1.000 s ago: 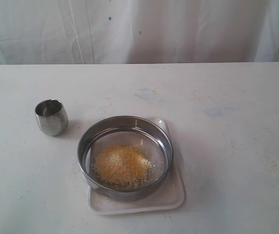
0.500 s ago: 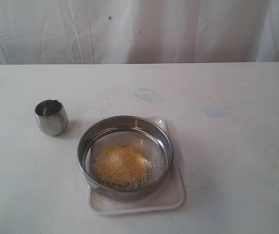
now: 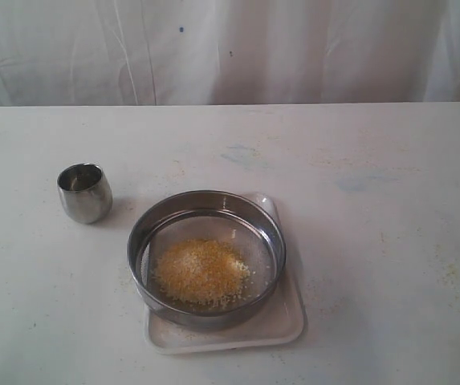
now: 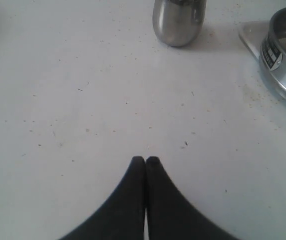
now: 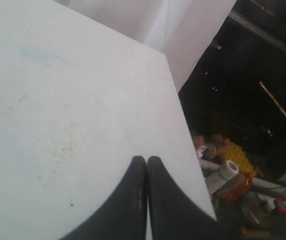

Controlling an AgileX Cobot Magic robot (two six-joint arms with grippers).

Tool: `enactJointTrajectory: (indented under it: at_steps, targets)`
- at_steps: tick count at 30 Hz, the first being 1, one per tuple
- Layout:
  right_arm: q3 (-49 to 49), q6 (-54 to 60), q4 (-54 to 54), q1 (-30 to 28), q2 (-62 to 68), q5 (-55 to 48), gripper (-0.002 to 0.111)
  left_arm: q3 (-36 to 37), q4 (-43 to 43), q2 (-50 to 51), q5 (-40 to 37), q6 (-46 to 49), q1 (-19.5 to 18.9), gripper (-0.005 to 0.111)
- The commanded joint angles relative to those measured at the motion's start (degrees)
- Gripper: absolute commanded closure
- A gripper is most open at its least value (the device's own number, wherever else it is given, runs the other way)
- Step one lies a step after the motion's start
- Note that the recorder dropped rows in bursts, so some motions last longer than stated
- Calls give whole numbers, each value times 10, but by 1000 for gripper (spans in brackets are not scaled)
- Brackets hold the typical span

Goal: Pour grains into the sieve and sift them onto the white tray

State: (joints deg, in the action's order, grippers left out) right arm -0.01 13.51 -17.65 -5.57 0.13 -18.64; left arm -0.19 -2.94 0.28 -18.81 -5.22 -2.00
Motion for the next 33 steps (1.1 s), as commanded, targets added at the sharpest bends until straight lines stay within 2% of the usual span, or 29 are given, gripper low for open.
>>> enactJointTrajectory:
  at_steps: [1, 3, 6, 9, 11, 13, 16, 19, 22, 24, 27, 30, 33]
  targets:
    - [0, -18, -10, -1, -1, 137, 108, 2, -4, -3, -7, -4, 0, 107]
    - [0, -111, 63, -1, -1, 272, 108, 2, -4, -3, -7, -4, 0, 107]
    - [0, -318, 139, -1, -1, 488, 108, 2, -4, -3, -7, -4, 0, 107]
    - [0, -426, 176, -1, -1, 694, 108, 2, -4, -3, -7, -4, 0, 107]
    - [-5, -434, 229, -1, -1, 775, 108, 2, -4, -3, -7, -4, 0, 107]
    - [-29, -495, 240, -1, -1, 808, 108, 2, -4, -3, -7, -4, 0, 107]
    - [-92, -593, 173, -1, 1, 777, 108, 2, -4, -3, -7, -4, 0, 107]
    - [-172, -596, -2, -1, 38, 699, 108, 2, -4, -3, -7, -4, 0, 107]
    - [-220, -527, -169, -1, 103, 651, 108, 2, -4, -3, -7, -4, 0, 107]
    - [-228, -470, -214, -1, 169, 586, 108, 2, -4, -3, -7, -4, 0, 107]
    - [-228, -411, -125, -1, 286, 447, 108, 2, -4, -3, -7, -4, 0, 107]
    - [-228, -313, 45, -1, 427, 372, 108, 2, -4, -3, -7, -4, 0, 107]
    - [-257, -326, 72, -1, 575, 251, 108, 2, -4, -3, -7, -4, 0, 107]
